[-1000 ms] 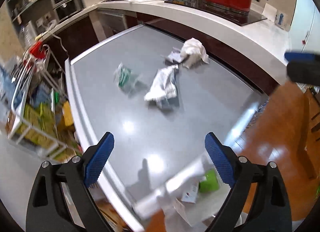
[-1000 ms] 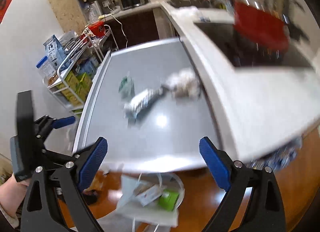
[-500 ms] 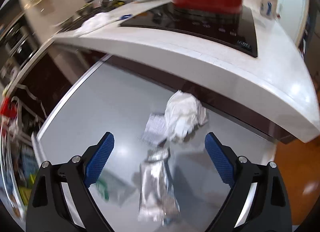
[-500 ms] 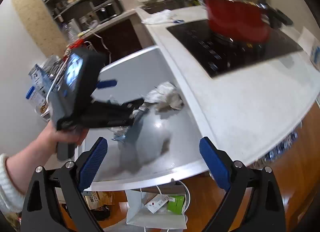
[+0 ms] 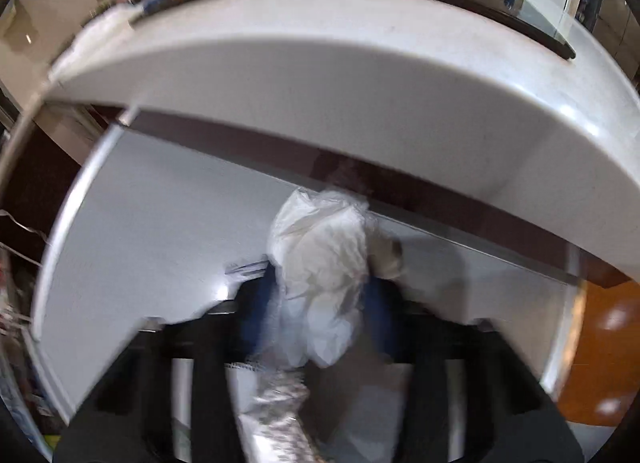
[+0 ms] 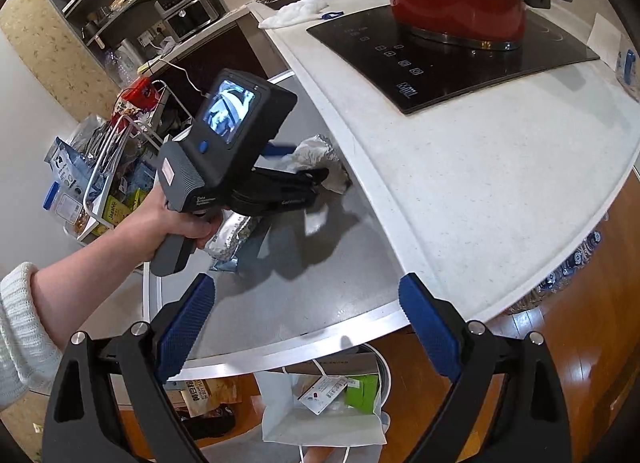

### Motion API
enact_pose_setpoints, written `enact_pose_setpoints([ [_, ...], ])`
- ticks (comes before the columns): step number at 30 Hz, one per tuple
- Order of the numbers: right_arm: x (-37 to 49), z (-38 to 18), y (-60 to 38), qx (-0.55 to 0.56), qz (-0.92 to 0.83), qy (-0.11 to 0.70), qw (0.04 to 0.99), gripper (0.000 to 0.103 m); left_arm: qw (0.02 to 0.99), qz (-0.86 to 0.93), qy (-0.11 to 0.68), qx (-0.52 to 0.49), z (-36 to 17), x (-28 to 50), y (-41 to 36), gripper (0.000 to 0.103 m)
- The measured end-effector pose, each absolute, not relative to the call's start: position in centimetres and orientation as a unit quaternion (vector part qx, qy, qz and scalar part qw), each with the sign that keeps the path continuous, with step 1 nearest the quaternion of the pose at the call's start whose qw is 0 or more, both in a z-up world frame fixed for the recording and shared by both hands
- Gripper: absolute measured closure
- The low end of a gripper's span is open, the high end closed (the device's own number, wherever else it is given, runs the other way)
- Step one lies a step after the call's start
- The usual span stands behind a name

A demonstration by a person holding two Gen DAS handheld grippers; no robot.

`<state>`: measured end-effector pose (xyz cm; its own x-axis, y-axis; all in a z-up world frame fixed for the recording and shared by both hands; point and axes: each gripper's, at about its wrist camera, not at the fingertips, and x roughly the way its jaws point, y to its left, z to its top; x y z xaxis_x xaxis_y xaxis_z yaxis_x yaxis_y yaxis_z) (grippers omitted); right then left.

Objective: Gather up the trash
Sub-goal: 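Move both tools back over the tray toward the tissue and foil wrapper, then grasp the white tissue with left tool while right tool grasps the silver foil wrapper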

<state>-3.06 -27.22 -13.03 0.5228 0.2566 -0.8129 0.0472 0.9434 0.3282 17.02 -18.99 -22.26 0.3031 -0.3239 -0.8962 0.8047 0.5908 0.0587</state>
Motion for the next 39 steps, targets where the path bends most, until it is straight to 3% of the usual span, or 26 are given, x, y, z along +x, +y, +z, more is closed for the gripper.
enact_pose_setpoints([
  [5,-2.3,-13.2,-26.7,0.154,0.068,0.486,0.857,0.011,0.772,-0.396,0.443,0.224,-20.3,14.2,-16.1,0.067],
  [11,-0.3,-14.2,-24.9,0.137,0.085,0.497,0.853,0.011,0.811,-0.367,0.437,0.130,-16.9,9.6,-7.4,0.067],
  [21,5.3,-17.8,-17.3,0.028,0.112,0.523,0.844,0.010,0.849,-0.240,0.469,0.030,-18.0,6.6,2.6,0.067],
  [35,11.6,-24.3,-14.2,0.148,0.042,0.588,0.794,0.011,0.872,-0.169,0.459,0.013,-18.1,6.3,5.6,0.067],
  [38,11.7,-24.7,-13.2,0.113,0.051,0.588,0.799,0.023,0.873,-0.167,0.458,0.011,-18.0,6.2,5.9,0.067],
  [39,11.7,-24.6,-13.2,0.112,0.060,0.586,0.801,0.036,0.873,-0.166,0.458,0.009,-18.0,6.2,6.0,0.067],
])
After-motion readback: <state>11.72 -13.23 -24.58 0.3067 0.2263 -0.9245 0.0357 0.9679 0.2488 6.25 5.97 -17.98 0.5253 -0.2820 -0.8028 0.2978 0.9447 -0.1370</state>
